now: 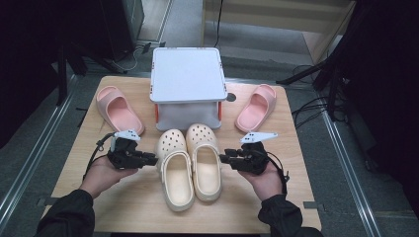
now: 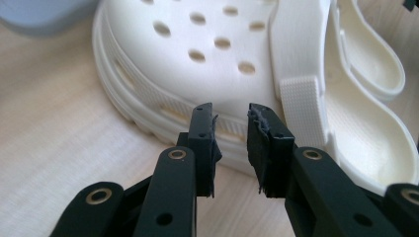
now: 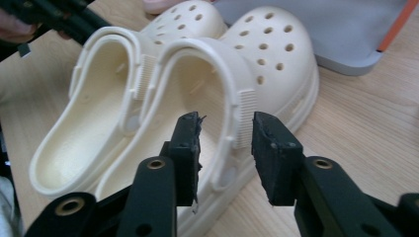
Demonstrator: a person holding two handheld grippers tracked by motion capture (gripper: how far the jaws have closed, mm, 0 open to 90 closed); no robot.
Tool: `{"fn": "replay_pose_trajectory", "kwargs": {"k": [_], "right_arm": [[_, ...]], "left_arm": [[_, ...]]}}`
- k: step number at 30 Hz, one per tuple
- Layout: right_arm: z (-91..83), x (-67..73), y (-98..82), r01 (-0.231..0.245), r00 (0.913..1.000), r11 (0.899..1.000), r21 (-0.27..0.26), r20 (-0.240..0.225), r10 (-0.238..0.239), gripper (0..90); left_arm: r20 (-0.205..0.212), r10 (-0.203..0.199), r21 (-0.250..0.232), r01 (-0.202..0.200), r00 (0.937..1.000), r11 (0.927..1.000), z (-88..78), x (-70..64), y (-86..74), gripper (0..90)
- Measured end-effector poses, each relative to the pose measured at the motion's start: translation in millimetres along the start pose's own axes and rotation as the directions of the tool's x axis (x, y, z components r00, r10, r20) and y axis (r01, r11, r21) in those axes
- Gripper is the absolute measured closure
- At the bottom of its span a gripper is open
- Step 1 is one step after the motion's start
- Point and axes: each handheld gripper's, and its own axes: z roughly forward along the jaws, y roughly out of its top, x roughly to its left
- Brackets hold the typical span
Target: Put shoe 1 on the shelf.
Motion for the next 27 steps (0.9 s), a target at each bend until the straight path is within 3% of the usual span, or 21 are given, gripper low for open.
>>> {"fn": "replay_pose_trajectory", "kwargs": {"k": [7, 14, 23, 27], "right_arm": [[3.3, 21.3, -0.3, 0.044, 0.9990, 0.999, -0.009, -0.006, -0.044, 57.8], [8.6, 33.8, 1.8, 0.038, 0.9987, 0.999, -0.020, -0.032, -0.039, 51.5], [17.8, 53.6, -0.1, 0.058, 0.9979, 0.998, -0.003, -0.027, -0.058, 46.8], [25.5, 58.9, -1.4, 0.064, 0.9978, 0.998, 0.023, -0.017, -0.063, 45.9]], "left_arm": [[-0.002, -0.001, -0.021, 0.001, 1.0000, 0.9998, -9.9, 1.9, 18.3, 72.3], [-0.020, 0.009, -0.034, -0.009, 0.9998, 0.9994, -20.7, 8.5, 40.6, 73.9], [-0.041, 0.048, -0.069, -0.051, 0.9980, 0.9963, -42.9, 13.5, 86.0, 75.9], [-0.084, 0.081, -0.056, -0.086, 0.9932, 0.9948, -48.3, 13.3, 111.2, 79.6]]}}
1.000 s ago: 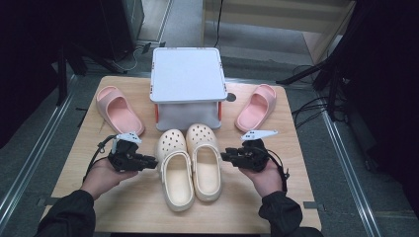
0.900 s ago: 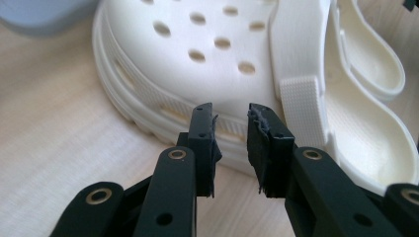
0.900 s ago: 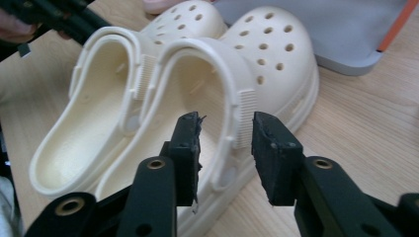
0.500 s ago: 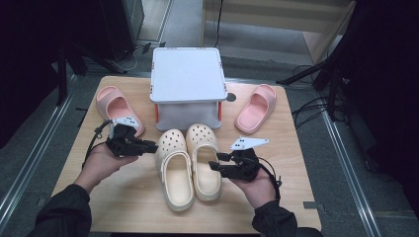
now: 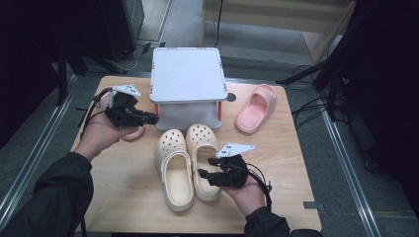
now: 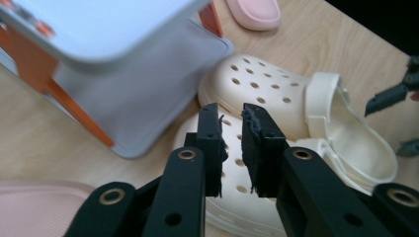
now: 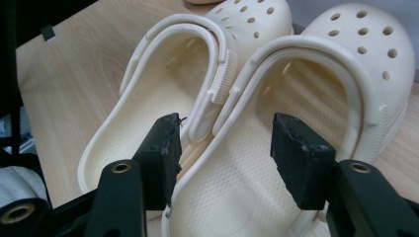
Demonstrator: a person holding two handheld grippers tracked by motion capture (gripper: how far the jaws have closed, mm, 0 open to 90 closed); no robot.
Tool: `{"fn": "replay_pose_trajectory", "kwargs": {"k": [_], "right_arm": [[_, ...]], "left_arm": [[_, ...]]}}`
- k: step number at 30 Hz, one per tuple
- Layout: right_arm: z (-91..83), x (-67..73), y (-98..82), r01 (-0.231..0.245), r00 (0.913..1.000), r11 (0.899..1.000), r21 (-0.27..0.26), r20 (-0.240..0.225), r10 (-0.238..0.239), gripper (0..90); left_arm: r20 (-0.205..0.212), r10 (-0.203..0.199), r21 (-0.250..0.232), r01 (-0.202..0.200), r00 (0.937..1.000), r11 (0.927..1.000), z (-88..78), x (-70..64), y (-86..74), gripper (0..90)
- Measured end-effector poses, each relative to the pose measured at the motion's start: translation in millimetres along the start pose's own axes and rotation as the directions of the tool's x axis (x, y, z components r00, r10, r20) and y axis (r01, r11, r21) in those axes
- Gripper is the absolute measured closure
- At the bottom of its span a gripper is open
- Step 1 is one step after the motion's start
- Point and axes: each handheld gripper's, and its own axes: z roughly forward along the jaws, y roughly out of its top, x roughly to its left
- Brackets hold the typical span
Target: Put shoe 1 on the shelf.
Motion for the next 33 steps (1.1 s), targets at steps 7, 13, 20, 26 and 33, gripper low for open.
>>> {"fn": "replay_pose_trajectory", "kwargs": {"k": [7, 13, 20, 26, 33], "right_arm": [[13.7, 4.4, 1.7, -0.014, 0.9996, 1.000, 0.009, 0.024, 0.014, 43.3], [28.4, 2.7, 8.5, -0.052, 0.9974, 0.998, 0.018, 0.050, 0.051, 36.9], [52.2, 5.6, 14.5, -0.086, 0.9940, 0.995, 0.047, 0.071, 0.083, 30.9], [68.9, 3.7, 16.5, -0.118, 0.9884, 0.990, 0.073, 0.105, 0.110, 30.7], [82.4, 3.3, 19.6, -0.122, 0.9863, 0.988, 0.093, 0.123, 0.110, 41.5]], "left_arm": [[0.005, 0.016, -0.001, -0.016, 0.9999, 0.9999, 7.4, 11.7, 40.6, 86.1], [-0.009, 0.032, -0.002, -0.032, 0.9994, 0.9995, 17.1, 19.8, 65.0, 86.1], [-0.013, 0.023, 0.038, -0.023, 0.9996, 0.9990, 34.4, 33.1, 70.0, 86.3], [-0.019, 0.034, 0.054, -0.033, 0.9992, 0.9980, 40.5, 37.7, 67.8, 86.2], [-0.006, 0.030, 0.050, -0.030, 0.9995, 0.9983, 42.2, 39.9, 67.0, 87.5]]}}
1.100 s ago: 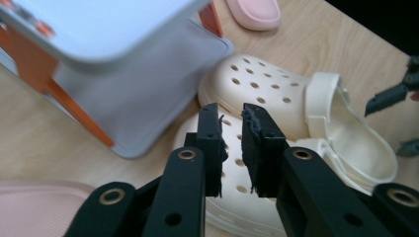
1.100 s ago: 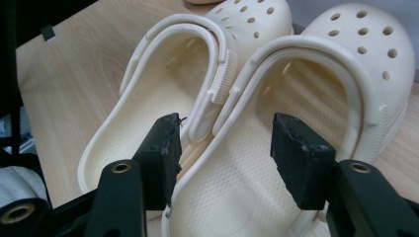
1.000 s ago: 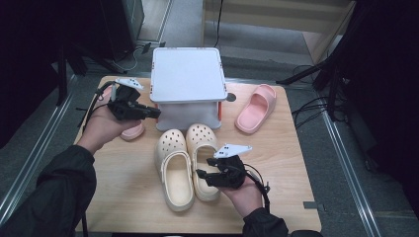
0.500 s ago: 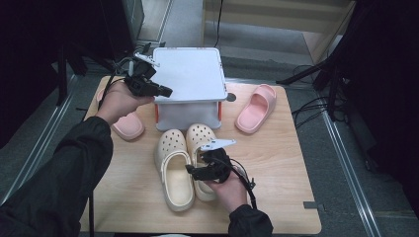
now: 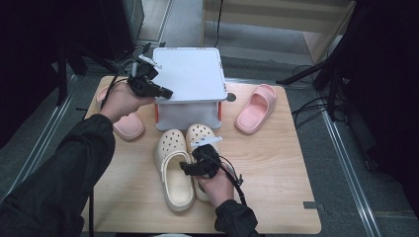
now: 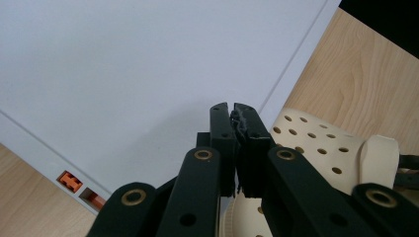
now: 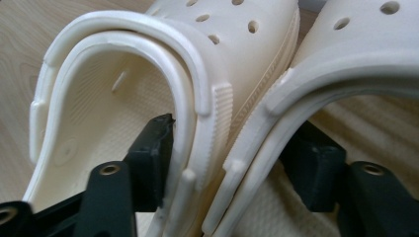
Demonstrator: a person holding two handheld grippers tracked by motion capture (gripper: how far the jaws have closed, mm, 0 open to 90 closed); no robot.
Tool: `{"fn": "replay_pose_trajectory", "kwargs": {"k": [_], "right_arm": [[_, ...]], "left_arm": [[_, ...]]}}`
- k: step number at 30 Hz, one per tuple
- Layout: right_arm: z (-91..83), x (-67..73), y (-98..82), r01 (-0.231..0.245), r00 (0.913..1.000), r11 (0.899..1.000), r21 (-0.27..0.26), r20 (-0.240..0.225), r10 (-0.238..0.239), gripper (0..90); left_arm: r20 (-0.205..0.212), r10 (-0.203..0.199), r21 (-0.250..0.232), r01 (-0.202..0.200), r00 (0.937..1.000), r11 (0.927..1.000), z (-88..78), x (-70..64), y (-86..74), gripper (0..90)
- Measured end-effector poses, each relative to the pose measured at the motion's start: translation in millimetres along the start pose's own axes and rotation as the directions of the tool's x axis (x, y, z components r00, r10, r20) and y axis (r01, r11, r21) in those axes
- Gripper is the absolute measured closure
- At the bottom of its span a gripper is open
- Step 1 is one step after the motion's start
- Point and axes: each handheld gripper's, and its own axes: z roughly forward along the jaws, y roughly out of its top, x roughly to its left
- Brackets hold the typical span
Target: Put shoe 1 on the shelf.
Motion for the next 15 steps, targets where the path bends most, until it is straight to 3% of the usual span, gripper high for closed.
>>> {"fn": "replay_pose_trajectory", "kwargs": {"k": [1, 9, 15], "right_arm": [[-0.2, 0.5, 0.4, 0.001, 1.0000, 1.000, 0.003, 0.008, -0.001, 43.5], [-8.6, -1.3, 1.5, -0.012, 0.9979, 1.000, 0.025, 0.064, 0.011, 61.3], [-15.8, -9.5, 1.4, -0.014, 0.9965, 0.999, 0.032, 0.083, 0.012, 65.3]], "left_arm": [[-0.006, 0.018, 0.002, -0.018, 0.9998, 0.9998, -0.2, -0.4, -0.3, 88.1], [-0.005, 0.001, 0.003, -0.001, 1.0000, 1.0000, 0.2, -0.5, 0.1, 88.9], [-0.004, -0.009, 0.007, 0.009, 1.0000, 0.9999, 0.2, 0.0, 0.6, 89.0]]}}
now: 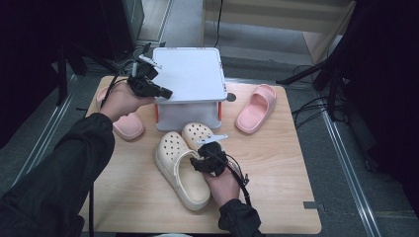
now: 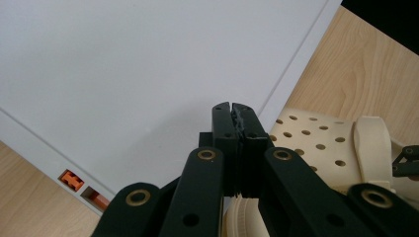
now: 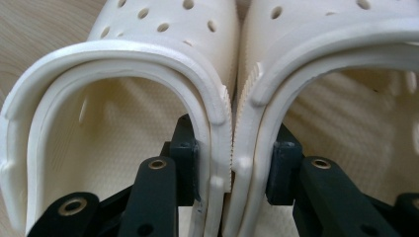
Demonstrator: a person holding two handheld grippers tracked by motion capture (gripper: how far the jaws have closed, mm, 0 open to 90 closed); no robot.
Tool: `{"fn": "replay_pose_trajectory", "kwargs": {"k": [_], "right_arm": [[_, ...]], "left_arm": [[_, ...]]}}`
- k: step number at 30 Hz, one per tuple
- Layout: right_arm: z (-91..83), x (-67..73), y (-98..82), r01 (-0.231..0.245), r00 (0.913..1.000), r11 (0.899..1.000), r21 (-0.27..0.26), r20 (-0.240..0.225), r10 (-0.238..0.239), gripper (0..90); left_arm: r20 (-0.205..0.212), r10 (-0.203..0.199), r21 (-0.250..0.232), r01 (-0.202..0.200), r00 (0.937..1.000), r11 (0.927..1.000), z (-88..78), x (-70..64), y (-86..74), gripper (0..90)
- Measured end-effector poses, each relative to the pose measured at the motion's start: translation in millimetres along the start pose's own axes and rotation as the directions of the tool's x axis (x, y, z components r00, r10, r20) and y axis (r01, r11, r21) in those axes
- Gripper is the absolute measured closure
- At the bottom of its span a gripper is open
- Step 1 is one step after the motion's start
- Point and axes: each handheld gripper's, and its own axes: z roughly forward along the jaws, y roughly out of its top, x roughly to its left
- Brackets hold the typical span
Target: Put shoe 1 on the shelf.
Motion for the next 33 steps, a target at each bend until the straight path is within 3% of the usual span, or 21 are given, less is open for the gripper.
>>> {"fn": "replay_pose_trajectory", "kwargs": {"k": [6, 13, 19, 26, 31, 33], "right_arm": [[-13.8, -4.0, 7.9, 0.030, 0.9994, 0.998, -0.052, -0.017, -0.030, 65.8], [-22.1, -8.2, 29.8, 0.059, 0.9982, 0.995, -0.085, 0.004, -0.059, 65.8], [-11.2, -23.7, 52.8, 0.082, 0.9965, 0.992, -0.098, 0.022, -0.080, 65.8], [9.9, -45.0, 73.3, 0.021, 0.9997, 0.992, -0.127, 0.017, -0.019, 65.6], [21.8, -51.8, 86.0, 0.026, 0.9982, 0.989, -0.146, 0.056, -0.018, 65.6], [24.6, -54.2, 89.8, 0.006, 0.9980, 0.988, -0.154, 0.064, 0.003, 65.6]], "left_arm": [[-0.009, 0.004, 0.009, -0.003, 0.9999, 1.0000, -0.7, -2.4, 0.7, 89.2], [-0.013, 0.009, 0.040, -0.009, 0.9999, 0.9992, -2.4, -1.2, 3.2, 89.2], [-0.002, 0.005, 0.046, -0.005, 1.0000, 0.9989, -1.9, -0.1, 4.4, 89.2], [0.002, 0.009, 0.042, -0.009, 1.0000, 0.9991, -2.0, 0.6, 3.8, 89.2], [0.003, 0.008, 0.042, -0.008, 1.0000, 0.9991, -2.2, 0.8, 3.7, 89.2], [0.007, 0.008, 0.042, -0.008, 0.9999, 0.9991, -2.0, 1.5, 3.8, 89.1]]}}
